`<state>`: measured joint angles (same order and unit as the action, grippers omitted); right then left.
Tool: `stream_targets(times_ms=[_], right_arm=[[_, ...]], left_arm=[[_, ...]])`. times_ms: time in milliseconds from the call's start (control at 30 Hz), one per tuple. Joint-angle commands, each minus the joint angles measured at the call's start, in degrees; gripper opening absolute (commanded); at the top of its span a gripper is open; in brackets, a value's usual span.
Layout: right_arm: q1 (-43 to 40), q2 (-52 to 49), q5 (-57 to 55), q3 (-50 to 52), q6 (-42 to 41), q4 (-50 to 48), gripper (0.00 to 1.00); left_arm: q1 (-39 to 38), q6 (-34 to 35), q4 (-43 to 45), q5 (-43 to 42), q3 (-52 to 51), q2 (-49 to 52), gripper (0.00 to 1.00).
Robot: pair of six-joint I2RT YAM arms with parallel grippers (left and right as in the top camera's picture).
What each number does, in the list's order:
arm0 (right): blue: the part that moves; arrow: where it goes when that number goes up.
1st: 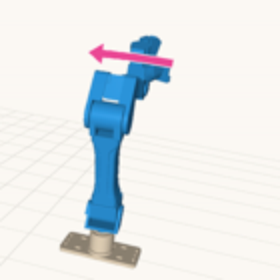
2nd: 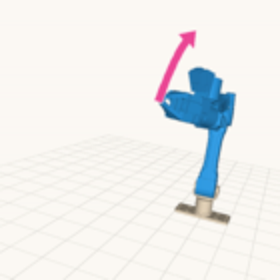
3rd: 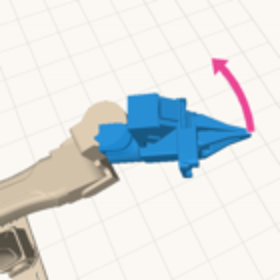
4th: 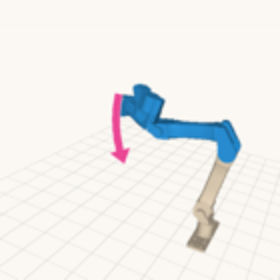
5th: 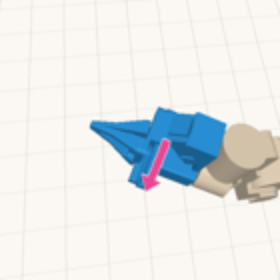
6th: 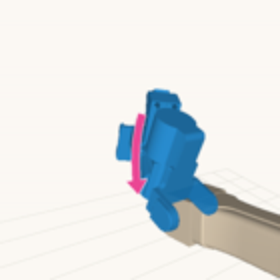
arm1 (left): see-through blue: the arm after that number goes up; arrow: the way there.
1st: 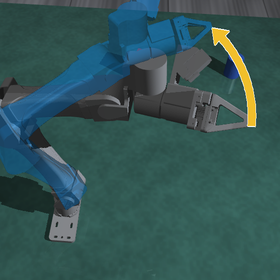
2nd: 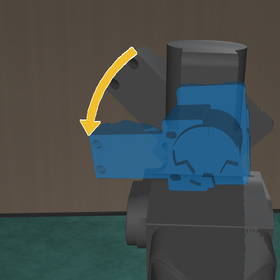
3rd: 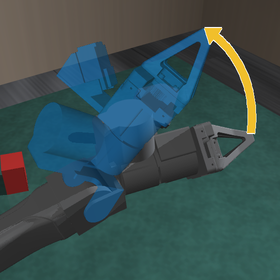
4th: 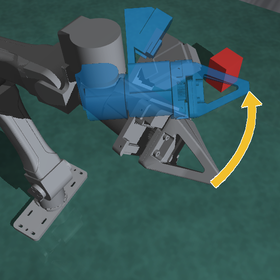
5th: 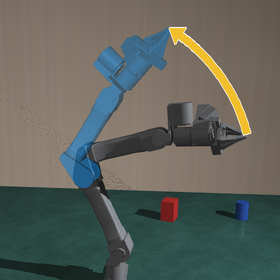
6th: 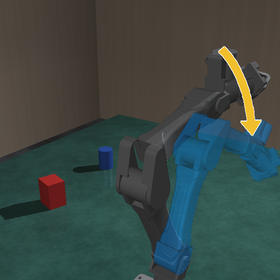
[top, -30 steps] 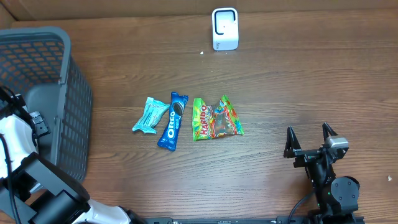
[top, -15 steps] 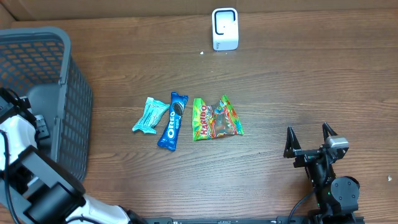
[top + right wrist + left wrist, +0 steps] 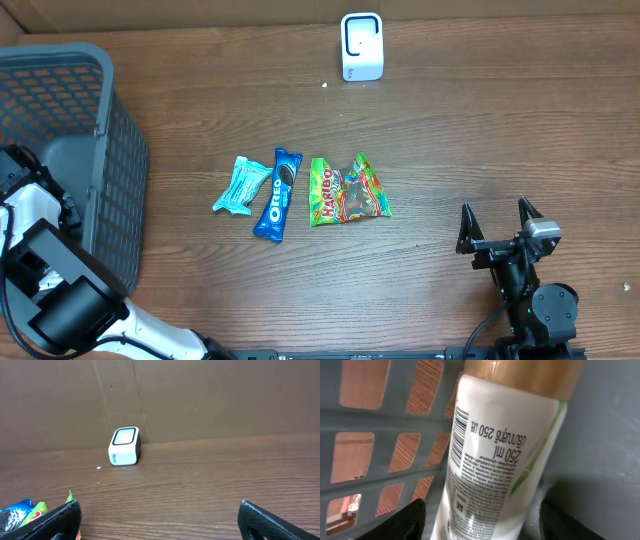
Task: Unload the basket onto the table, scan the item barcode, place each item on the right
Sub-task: 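Grasp the white gold-capped bottle in the basket with the left gripper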
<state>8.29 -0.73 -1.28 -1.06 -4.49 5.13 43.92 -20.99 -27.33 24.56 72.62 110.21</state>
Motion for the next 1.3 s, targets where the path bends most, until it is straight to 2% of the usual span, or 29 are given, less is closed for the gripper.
stream_targets(times_ms=[0,33,100,133,200,300,500,700,800,1067,1267], right_arm=[[0.2,0.6,0.3,0.6,0.0,-0.4,1.0],[0.2,0.6,0.3,0.6,0.0,-0.4,1.0],[0.2,0.6,0.3,0.6,0.0,-0.4,1.0],[0.2,0.6,0.3,0.6,0.0,-0.4,1.0],[0.2,0.6,0.3,0.6,0.0,-0.4,1.0],[0.2,0.6,0.3,0.6,0.0,-0.4,1.0],[0.2,0.6,0.3,0.6,0.0,-0.4,1.0],[0.2,0.6,0.3,0.6,0.0,-0.4,1.0],[0.2,0.6,0.3,0.6,0.0,-0.4,1.0],[0.2,0.6,0.3,0.6,0.0,-0.4,1.0],[0.2,0.6,0.3,0.6,0.0,-0.4,1.0]], left_arm=[[0.0,0.3,0.1,1.6,-0.2,4.1,0.64],[0.0,0.4,0.1,1.6,-0.2,4.9,0.63],[-0.1,0.4,-0.1,1.6,-0.2,6.7,0.52],[-0.2,0.4,-0.3,1.6,-0.2,7.4,0.44],[-0.2,0.4,-0.6,1.6,-0.2,8.5,0.21],[-0.2,1.1,-0.7,1.3,-0.2,8.8,0.04],[-1.8,3.2,-0.8,0.6,-0.1,8.8,0.04],[-7.3,6.3,-4.2,-12.6,1.2,7.5,0.04],[-10.8,8.9,-6.0,-14.1,2.3,7.1,0.04],[-15.4,18.6,-18.4,-16.8,13.6,7.0,0.04],[-15.3,20.8,-28.7,-18.2,24.9,7.0,0.04]])
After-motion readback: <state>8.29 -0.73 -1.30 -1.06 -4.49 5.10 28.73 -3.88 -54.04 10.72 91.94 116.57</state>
